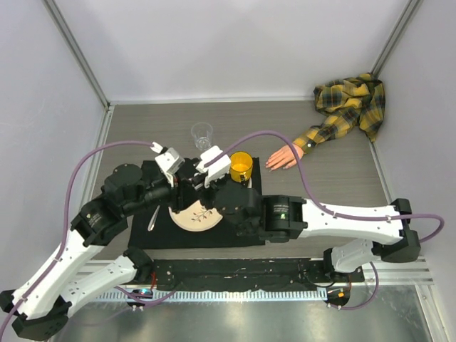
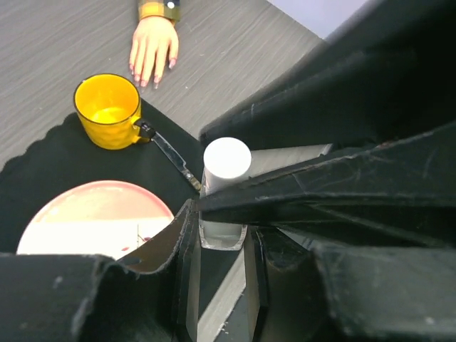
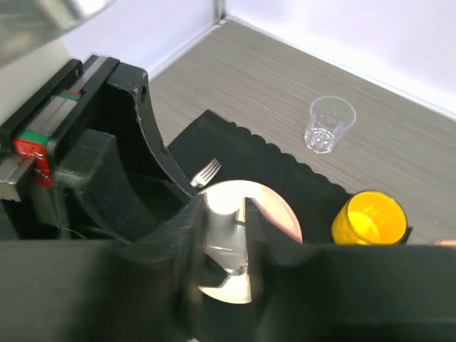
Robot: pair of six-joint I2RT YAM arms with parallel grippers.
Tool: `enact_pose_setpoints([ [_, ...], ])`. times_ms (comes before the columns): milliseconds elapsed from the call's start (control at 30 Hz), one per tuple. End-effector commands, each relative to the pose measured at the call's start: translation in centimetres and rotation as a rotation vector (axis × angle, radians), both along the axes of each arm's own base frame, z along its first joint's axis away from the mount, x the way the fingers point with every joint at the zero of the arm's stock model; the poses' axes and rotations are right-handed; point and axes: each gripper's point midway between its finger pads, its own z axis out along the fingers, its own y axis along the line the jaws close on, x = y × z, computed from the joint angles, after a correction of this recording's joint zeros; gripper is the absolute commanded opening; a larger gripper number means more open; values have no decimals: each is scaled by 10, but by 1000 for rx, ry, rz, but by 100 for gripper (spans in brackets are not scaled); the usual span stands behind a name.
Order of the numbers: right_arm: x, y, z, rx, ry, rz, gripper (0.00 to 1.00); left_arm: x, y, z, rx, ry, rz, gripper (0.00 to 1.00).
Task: Paint the nails
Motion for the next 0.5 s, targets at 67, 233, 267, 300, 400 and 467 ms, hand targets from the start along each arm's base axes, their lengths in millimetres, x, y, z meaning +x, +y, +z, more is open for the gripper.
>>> enact_pose_setpoints([
  [67, -30, -13, 8, 90, 160, 458, 50, -30, -11, 37, -147, -225, -226, 0],
  [233, -67, -30, 35, 207, 219, 733, 60, -56, -15, 30, -132, -228, -384, 0],
  [267, -72, -31, 37, 214, 229, 767, 60, -62, -15, 26, -119, -211, -417, 0],
  [300, -68, -33, 42, 227, 229, 765, 60, -62, -17, 27, -109, -211, -434, 0],
  [400, -73, -33, 47, 241, 256, 817, 60, -65, -17, 21, -66, -179, -468, 0],
  [467, -72, -28, 41, 215, 280, 830, 60, -61, -17, 13, -33, -143, -458, 0],
])
